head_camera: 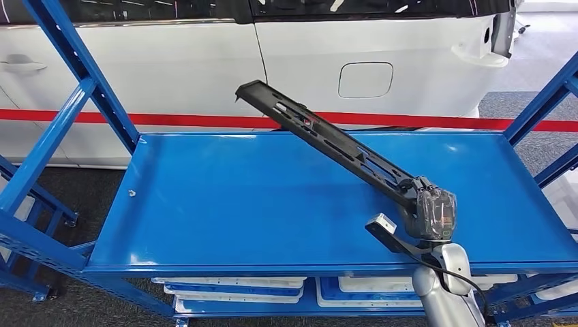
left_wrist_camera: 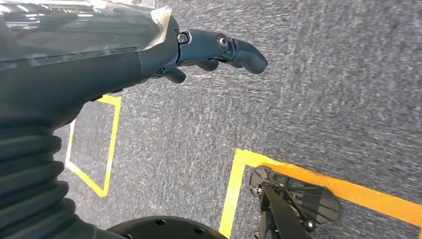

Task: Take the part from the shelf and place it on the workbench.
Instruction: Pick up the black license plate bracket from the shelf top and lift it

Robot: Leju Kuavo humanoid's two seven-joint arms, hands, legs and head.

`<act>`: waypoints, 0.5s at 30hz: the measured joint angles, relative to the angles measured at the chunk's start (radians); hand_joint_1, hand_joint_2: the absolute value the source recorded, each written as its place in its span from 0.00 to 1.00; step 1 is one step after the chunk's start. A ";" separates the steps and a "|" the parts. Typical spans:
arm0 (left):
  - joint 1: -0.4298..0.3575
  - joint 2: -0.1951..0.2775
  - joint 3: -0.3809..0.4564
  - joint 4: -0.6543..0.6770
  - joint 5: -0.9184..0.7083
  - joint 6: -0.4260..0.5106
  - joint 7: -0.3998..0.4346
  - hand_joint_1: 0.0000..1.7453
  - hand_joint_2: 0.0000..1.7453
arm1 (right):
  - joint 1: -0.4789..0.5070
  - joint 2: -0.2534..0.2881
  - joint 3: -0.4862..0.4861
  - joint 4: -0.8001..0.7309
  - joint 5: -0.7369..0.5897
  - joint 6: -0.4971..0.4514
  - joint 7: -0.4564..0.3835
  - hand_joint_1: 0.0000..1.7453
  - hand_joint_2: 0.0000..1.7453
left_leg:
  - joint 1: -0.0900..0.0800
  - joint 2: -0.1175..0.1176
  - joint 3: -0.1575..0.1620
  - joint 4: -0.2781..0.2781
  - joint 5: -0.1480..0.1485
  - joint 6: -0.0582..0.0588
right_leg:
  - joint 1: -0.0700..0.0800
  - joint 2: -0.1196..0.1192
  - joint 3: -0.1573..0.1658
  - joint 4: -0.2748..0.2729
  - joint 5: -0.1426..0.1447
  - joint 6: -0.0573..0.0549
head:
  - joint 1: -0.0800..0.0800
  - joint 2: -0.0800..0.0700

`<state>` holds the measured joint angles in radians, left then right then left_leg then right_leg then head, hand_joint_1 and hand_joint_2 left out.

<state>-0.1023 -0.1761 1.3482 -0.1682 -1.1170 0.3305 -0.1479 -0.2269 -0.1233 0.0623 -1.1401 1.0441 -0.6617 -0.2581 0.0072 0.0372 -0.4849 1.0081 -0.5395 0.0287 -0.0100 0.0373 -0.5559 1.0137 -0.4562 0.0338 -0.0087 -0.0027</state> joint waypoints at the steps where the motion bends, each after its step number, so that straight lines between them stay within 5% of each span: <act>1: 0.002 0.000 0.001 0.000 0.000 0.000 0.000 0.00 1.00 | 0.013 0.001 0.004 -0.025 -0.013 0.005 -0.001 1.00 1.00 | 0.000 -0.003 -0.001 0.000 0.000 0.000 | 0.000 -0.003 -0.001 0.000 0.000 0.000 | 0.000 0.000; 15: 0.013 -0.001 0.010 0.000 0.001 0.000 0.000 0.00 1.00 | 0.064 0.008 0.021 -0.119 -0.021 0.013 -0.002 1.00 1.00 | 0.000 -0.018 -0.015 0.000 0.001 0.000 | 0.000 -0.018 -0.009 0.000 -0.005 0.000 | 0.000 0.000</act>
<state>-0.0889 -0.1770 1.3587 -0.1678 -1.1162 0.3304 -0.1476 -0.1630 -0.1158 0.0835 -1.2588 1.0227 -0.6489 -0.2602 0.0067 0.0195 -0.4995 1.0080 -0.5386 0.0286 -0.0097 0.0194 -0.5650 1.0140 -0.4612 0.0335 -0.0088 -0.0027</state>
